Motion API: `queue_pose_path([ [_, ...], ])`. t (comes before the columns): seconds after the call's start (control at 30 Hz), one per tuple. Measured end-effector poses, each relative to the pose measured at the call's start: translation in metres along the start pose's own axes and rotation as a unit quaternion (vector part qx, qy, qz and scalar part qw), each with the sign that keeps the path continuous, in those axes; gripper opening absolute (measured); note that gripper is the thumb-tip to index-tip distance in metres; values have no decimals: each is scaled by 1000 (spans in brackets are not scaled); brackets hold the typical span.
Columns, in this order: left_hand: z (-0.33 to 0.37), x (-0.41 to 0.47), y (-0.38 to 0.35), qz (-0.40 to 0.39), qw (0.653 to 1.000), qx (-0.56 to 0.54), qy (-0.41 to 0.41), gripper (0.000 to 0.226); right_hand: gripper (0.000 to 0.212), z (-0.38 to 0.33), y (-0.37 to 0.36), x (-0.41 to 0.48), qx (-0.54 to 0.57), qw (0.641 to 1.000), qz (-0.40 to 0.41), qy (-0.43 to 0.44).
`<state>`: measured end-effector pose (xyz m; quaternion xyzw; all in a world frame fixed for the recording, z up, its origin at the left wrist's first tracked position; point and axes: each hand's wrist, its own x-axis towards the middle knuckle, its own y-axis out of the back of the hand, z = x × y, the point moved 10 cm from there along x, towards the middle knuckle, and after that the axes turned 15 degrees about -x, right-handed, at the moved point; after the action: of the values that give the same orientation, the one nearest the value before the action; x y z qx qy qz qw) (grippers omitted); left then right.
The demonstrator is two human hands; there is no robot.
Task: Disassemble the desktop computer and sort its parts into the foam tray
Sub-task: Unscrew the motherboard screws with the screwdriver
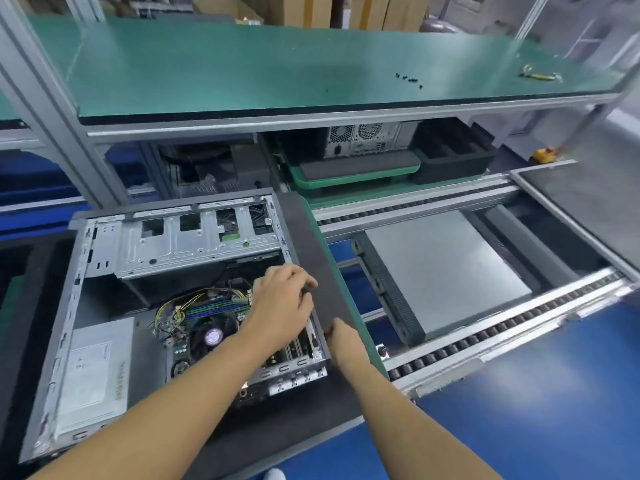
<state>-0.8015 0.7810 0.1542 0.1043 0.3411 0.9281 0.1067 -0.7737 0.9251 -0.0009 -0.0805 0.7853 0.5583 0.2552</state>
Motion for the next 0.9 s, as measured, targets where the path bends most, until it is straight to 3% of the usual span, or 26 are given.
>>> queue_pose_path([
  [0.1,-14,-4,10,-7,999,-31,42,16,20,1,6,4,38,999,-6,2],
  [0.2,-25,-12,23,5,992,-104,74,15,24,-20,55,-1,84,991,94,42],
  [0.3,-41,-20,45,58,967,-204,139,15,22,-67,111,-27,196,953,177,148],
  [0.37,-57,-27,60,94,938,-275,190,17,22,-108,136,-51,248,923,186,228],
  [0.5,-80,-46,102,158,895,-357,218,22,20,-187,143,-87,277,898,117,321],
  [0.7,-118,-110,185,269,831,-440,208,23,21,-294,86,-134,336,869,-62,357],
  [0.9,-170,-222,276,378,794,-421,221,20,19,-400,17,-207,316,844,-134,411],
])
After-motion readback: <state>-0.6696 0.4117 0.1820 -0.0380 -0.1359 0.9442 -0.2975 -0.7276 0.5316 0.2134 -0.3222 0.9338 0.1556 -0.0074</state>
